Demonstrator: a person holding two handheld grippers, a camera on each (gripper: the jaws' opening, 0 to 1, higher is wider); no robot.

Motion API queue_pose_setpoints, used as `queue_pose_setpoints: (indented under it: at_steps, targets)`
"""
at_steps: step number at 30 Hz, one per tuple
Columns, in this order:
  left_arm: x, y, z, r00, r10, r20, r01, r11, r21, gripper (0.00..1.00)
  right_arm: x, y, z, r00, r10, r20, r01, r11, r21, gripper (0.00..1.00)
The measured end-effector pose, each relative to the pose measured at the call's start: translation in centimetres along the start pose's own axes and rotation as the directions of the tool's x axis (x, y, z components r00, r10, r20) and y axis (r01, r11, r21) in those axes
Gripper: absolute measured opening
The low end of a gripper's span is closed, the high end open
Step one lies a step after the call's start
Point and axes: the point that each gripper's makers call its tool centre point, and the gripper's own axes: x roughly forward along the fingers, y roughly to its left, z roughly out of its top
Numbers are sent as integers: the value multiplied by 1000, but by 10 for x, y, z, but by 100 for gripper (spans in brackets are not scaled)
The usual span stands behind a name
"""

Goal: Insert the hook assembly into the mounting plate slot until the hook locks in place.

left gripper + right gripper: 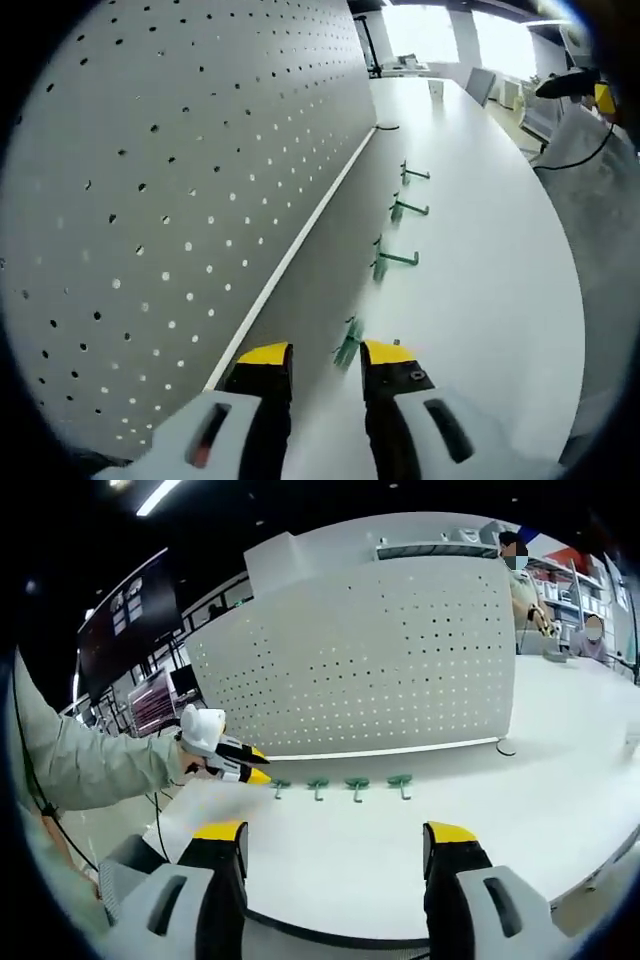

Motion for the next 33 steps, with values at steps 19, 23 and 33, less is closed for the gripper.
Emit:
queue_pose_setpoints:
  at_steps: [19,23,33]
  targets:
    - [25,-7,-15,991,-130,-19,128,988,-87,19,7,-5,-5,999,-31,-32,31,999,13,69]
    - [27,-8,-13,990,-143,-8,141,985,-97,16,8,-5,-6,999,-32,-37,32,999,13,69]
    - [31,-11,-10,989,-146,19,147,983,-112,6,8,-7,-6,999,-37,-37,38,999,14,69]
